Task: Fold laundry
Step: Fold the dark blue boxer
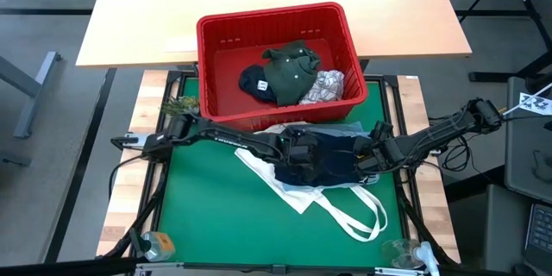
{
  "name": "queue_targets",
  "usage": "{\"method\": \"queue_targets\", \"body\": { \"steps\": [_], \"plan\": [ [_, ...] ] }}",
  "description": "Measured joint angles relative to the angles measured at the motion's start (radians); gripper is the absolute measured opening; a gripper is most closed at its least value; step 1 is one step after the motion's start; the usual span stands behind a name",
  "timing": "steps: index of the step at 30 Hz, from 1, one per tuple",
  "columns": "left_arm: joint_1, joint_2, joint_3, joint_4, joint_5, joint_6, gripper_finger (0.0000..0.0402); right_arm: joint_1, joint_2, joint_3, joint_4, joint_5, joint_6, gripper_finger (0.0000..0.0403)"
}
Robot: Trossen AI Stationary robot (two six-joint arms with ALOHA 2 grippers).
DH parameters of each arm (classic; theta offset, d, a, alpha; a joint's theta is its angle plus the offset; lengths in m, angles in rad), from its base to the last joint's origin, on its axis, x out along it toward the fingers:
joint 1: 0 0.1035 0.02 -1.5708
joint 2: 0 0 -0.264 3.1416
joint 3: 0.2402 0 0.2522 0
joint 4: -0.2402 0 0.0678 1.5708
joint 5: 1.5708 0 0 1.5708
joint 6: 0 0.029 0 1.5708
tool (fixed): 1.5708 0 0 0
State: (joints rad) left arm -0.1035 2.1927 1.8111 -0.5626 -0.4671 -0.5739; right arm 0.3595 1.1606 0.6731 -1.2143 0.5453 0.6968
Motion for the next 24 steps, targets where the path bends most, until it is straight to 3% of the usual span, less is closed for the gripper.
{"method": "queue_targets", "body": {
  "steps": [13, 24],
  "plan": [
    [0.089, 0.069, -0.010, 0.035, -0.122, -0.026, 0.0004, 0.000, 0.000, 0.000, 0.018, -0.001, 0.000, 0.0209],
    [0.111, 0.069, -0.010, 0.025, -0.128, -0.055, 0.0004, 0.000, 0.000, 0.000, 0.021, -0.042, 0.000, 0.0209]
  ]
}}
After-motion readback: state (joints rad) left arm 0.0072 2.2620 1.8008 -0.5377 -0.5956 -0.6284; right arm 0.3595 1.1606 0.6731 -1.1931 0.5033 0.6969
